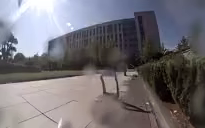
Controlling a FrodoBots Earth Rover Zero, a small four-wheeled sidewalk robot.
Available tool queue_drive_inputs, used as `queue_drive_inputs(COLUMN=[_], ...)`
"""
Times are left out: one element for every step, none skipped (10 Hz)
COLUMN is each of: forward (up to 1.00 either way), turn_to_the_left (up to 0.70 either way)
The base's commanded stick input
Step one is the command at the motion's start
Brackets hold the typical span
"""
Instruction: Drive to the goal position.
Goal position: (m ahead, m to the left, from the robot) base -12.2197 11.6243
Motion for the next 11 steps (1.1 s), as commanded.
queue_drive_inputs(forward=[0.05,0.05,0.05,0.05,0.05,0.05,0.05,0.05,0.05,0.05,0.05], turn_to_the_left=[0.00,0.00,0.00,0.00,0.00,0.00,0.00,0.00,0.00,0.00,0.00])
